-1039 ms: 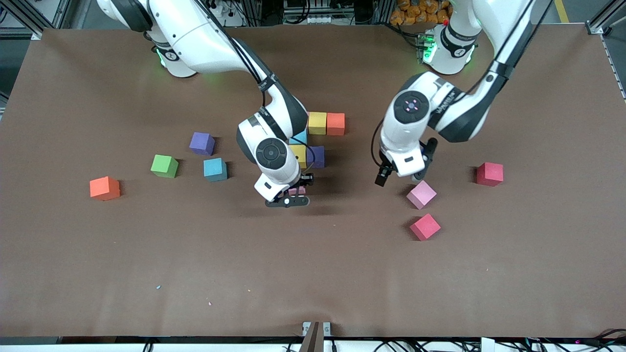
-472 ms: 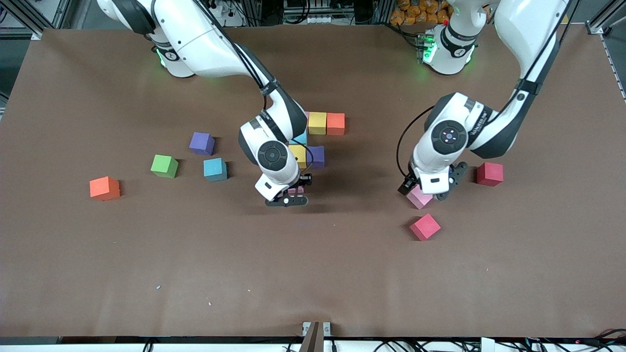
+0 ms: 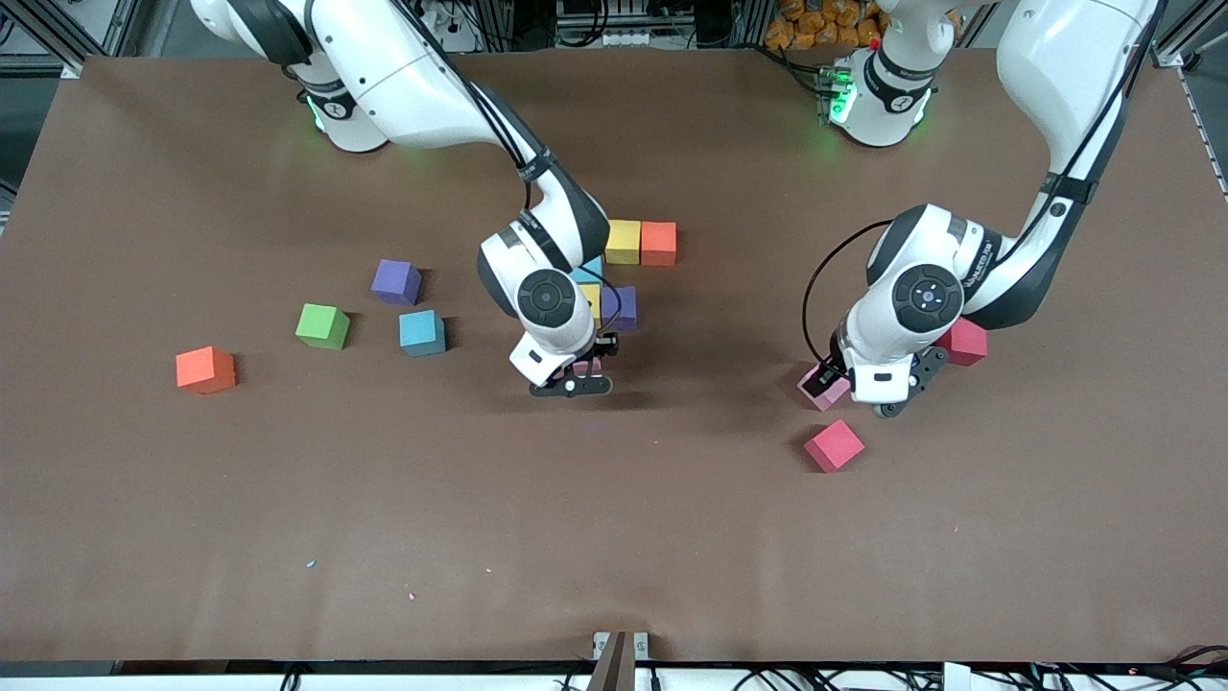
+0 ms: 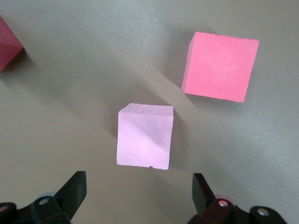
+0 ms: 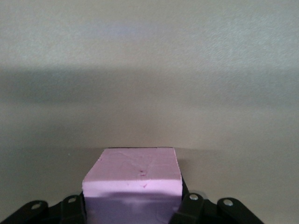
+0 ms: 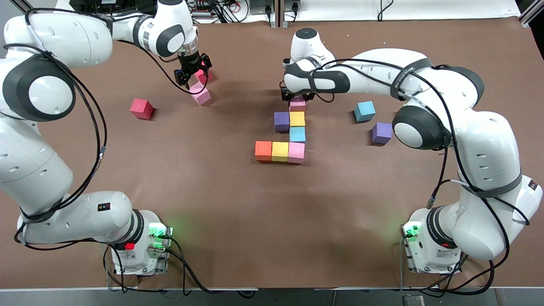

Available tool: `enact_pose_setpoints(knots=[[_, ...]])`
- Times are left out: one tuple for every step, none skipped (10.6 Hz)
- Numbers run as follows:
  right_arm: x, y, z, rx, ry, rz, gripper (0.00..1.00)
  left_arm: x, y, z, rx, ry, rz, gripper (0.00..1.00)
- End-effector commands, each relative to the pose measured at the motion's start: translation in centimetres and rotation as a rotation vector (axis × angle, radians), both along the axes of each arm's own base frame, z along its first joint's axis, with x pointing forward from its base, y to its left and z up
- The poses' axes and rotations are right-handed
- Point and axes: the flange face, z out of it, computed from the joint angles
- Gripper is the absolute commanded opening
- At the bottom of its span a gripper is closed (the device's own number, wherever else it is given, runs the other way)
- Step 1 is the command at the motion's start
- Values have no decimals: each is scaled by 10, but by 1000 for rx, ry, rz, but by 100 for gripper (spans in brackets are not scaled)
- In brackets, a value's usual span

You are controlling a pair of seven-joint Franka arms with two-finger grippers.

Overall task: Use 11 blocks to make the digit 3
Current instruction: 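Grasp the light pink cube with the left gripper while the right gripper lowers pink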

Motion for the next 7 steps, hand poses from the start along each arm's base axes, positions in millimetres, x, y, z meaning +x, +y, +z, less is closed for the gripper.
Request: enact_pose_setpoints(knots=[[-8,1,-4,1,8,-19,13,5,1,10,-18,-5,14,100],[-9,0,-6,2,5,-20,13,14,13,16,-20,-18,38,100],[-10,-1,-7,1,6,-20,13,20,25,18,-23,-23,50,100],[-10,-1,-7,0,7,-20,13,23,35,17,-22,-22,61,100],[-11,0,-7,0,7,-19,13,25,41,16,-22,-20,81,100],[-12,0,-8,-1,8,-17,13,26,47,14,-22,-16,95,100],[-14,-1,-10,-4,12,-16,13,27,51,8,-24,-6,108,100]])
